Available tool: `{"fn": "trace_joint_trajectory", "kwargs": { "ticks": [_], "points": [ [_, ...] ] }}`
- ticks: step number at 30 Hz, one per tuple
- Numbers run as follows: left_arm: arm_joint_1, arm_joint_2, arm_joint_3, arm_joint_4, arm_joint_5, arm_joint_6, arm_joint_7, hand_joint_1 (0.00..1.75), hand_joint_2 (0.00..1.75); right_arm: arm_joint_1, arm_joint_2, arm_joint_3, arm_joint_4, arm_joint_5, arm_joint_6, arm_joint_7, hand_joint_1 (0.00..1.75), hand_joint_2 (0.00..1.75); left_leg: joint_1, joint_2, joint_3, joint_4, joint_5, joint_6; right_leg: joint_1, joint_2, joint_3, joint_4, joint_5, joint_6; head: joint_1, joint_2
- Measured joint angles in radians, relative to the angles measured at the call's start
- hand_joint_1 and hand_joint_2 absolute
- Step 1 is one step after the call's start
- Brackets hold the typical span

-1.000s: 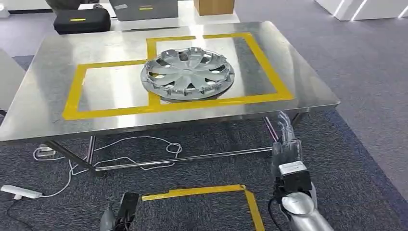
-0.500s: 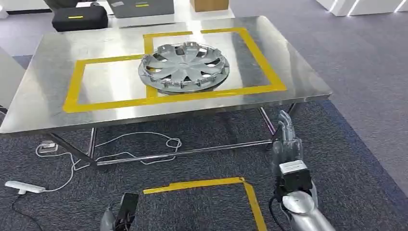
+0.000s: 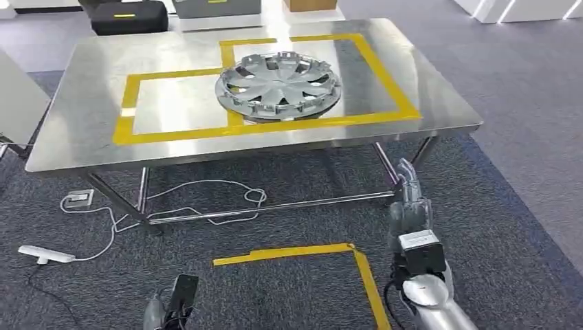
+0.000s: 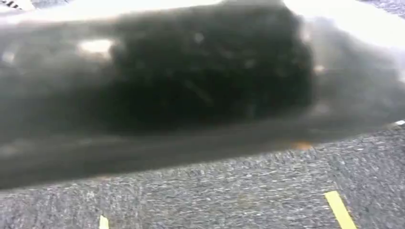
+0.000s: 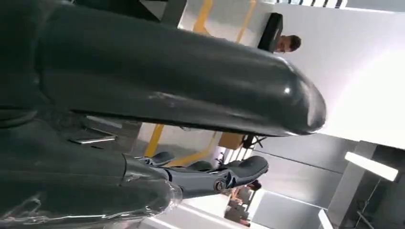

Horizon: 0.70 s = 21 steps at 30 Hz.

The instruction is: Take the parts from the cabinet and place them on the table.

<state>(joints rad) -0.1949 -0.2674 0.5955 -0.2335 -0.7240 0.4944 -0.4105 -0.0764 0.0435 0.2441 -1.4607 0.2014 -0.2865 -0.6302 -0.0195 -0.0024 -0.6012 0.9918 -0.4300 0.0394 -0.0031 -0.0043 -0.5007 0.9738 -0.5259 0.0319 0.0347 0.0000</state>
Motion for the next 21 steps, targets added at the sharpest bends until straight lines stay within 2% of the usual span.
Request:
{"fn": "trace_joint_trajectory", "kwargs": {
  "ticks": [1, 3, 4, 5, 6, 7, 8, 9, 10, 11, 12, 14, 15, 16, 19, 20, 21],
  "points": [
    [-0.001, 0.000, -0.001, 0.000, 0.000, 0.000, 0.000, 0.00, 0.00, 0.000, 0.000, 0.000, 0.000, 0.000, 0.000, 0.000, 0.00, 0.00, 0.000, 0.002, -0.002, 0.000, 0.007, -0.006, 0.000, 0.000, -0.002, 0.006, 0.019, 0.000, -0.005, 0.000],
    [0.000, 0.000, -0.003, 0.000, 0.000, 0.000, 0.000, 0.00, 0.00, 0.001, 0.000, 0.000, 0.000, 0.000, 0.000, 0.000, 0.00, 0.00, 0.004, 0.002, -0.005, 0.000, 0.018, -0.016, 0.005, 0.002, -0.008, 0.002, 0.021, -0.003, 0.003, 0.000],
    [0.000, -0.001, -0.003, 0.000, 0.000, 0.000, 0.000, 0.00, 0.00, 0.001, 0.000, -0.001, 0.000, 0.000, 0.000, 0.000, 0.00, 0.00, 0.003, 0.002, -0.007, -0.001, 0.022, -0.022, 0.003, 0.002, -0.012, -0.004, 0.029, -0.011, 0.003, 0.000],
    [0.000, 0.000, -0.003, 0.000, 0.000, 0.000, 0.000, 0.00, 0.00, 0.000, 0.001, -0.001, 0.000, 0.000, 0.000, 0.000, 0.00, 0.00, 0.005, 0.000, -0.013, 0.007, 0.008, -0.027, -0.005, -0.002, -0.012, -0.011, 0.040, -0.019, 0.004, 0.000],
    [0.000, 0.000, -0.003, 0.000, 0.000, 0.000, 0.000, 0.00, 0.00, -0.002, 0.001, -0.001, 0.000, 0.000, 0.000, 0.000, 0.00, 0.00, 0.005, 0.000, -0.026, 0.036, -0.030, -0.034, -0.004, -0.001, -0.020, -0.011, 0.046, -0.026, 0.001, 0.000],
    [0.000, 0.001, -0.003, 0.000, 0.000, 0.000, 0.000, 0.00, 0.00, -0.003, 0.001, -0.001, 0.000, 0.000, 0.000, 0.000, 0.00, 0.00, 0.009, 0.000, -0.050, 0.102, -0.083, -0.039, -0.004, -0.002, -0.028, -0.011, 0.051, -0.032, -0.004, 0.000],
    [0.001, 0.002, -0.003, 0.000, 0.000, 0.000, 0.000, 0.00, 0.00, -0.001, 0.001, -0.001, 0.000, 0.000, 0.000, 0.000, 0.00, 0.00, 0.012, 0.000, -0.078, 0.181, -0.129, -0.044, -0.004, -0.003, -0.036, -0.011, 0.057, -0.033, -0.002, 0.000],
    [0.002, 0.002, -0.003, 0.000, 0.000, 0.000, 0.000, 0.00, 0.00, -0.001, 0.001, -0.001, 0.000, 0.000, 0.000, 0.000, 0.00, 0.00, 0.014, 0.000, -0.105, 0.261, -0.166, -0.048, -0.003, -0.003, -0.045, -0.010, 0.063, -0.033, -0.003, 0.000],
    [0.003, 0.002, -0.003, 0.000, 0.000, 0.000, 0.000, 0.00, 0.00, 0.000, 0.001, -0.001, 0.001, 0.000, 0.000, 0.000, 0.00, 0.00, 0.017, 0.000, -0.114, 0.305, -0.179, -0.050, -0.003, -0.003, -0.055, -0.009, 0.070, -0.032, -0.003, 0.000],
    [0.004, 0.003, -0.003, 0.000, 0.000, 0.000, 0.000, 0.00, 0.00, 0.001, 0.001, -0.001, 0.001, 0.000, 0.000, 0.000, 0.00, 0.00, 0.020, 0.000, -0.100, 0.300, -0.168, -0.053, -0.003, -0.003, -0.064, -0.007, 0.075, -0.031, -0.003, 0.000],
    [0.004, 0.004, -0.003, 0.000, 0.000, 0.000, 0.000, 0.00, 0.00, 0.001, 0.001, -0.001, 0.001, 0.000, 0.000, 0.000, 0.00, 0.00, 0.022, 0.000, -0.066, 0.254, -0.139, -0.054, -0.004, -0.003, -0.073, -0.004, 0.079, -0.028, -0.003, 0.000],
    [0.002, 0.005, -0.004, 0.000, 0.000, 0.000, 0.000, 0.00, 0.00, 0.001, 0.001, -0.001, 0.000, 0.000, 0.000, 0.000, 0.00, 0.00, 0.026, 0.000, 0.040, 0.093, -0.077, -0.054, -0.006, -0.001, -0.086, 0.005, 0.085, -0.022, -0.003, 0.000],
    [0.000, 0.005, -0.004, 0.000, 0.000, 0.000, 0.000, 0.00, 0.00, 0.001, 0.001, -0.001, 0.000, 0.000, 0.000, 0.000, 0.00, 0.00, 0.028, 0.000, 0.087, 0.015, -0.081, -0.053, -0.006, -0.002, -0.090, 0.010, 0.087, -0.018, -0.003, 0.000],
    [-0.002, 0.003, -0.005, 0.000, 0.000, 0.000, 0.000, 0.00, 0.00, 0.000, 0.001, -0.002, 0.000, 0.000, 0.000, 0.000, 0.00, 0.00, 0.022, -0.002, 0.096, 0.004, -0.078, -0.044, 0.000, -0.002, -0.098, 0.014, 0.089, -0.010, -0.004, 0.000],
    [0.000, 0.004, -0.005, 0.000, 0.000, 0.000, 0.000, 0.00, 0.00, -0.001, 0.001, -0.001, 0.000, 0.000, 0.000, 0.000, 0.00, 0.00, 0.018, -0.004, 0.082, 0.005, -0.071, -0.022, -0.004, -0.001, -0.100, 0.012, 0.105, 0.012, 0.000, 0.000],
    [0.000, 0.003, -0.005, 0.000, 0.000, 0.000, 0.000, 0.00, 0.00, -0.001, 0.001, -0.001, 0.000, 0.000, 0.000, 0.000, 0.00, 0.00, 0.023, -0.002, 0.081, -0.004, -0.063, -0.010, -0.006, 0.000, -0.105, 0.016, 0.099, 0.015, -0.004, 0.000],
    [-0.001, 0.003, -0.005, 0.000, 0.002, 0.000, 0.000, 0.00, 0.00, -0.001, 0.001, -0.002, 0.000, 0.000, 0.001, 0.010, 0.00, 0.00, 0.021, -0.001, 0.078, -0.001, -0.060, -0.006, -0.008, 0.001, -0.123, 0.036, 0.074, 0.019, 0.000, 0.000]
  ]
}}
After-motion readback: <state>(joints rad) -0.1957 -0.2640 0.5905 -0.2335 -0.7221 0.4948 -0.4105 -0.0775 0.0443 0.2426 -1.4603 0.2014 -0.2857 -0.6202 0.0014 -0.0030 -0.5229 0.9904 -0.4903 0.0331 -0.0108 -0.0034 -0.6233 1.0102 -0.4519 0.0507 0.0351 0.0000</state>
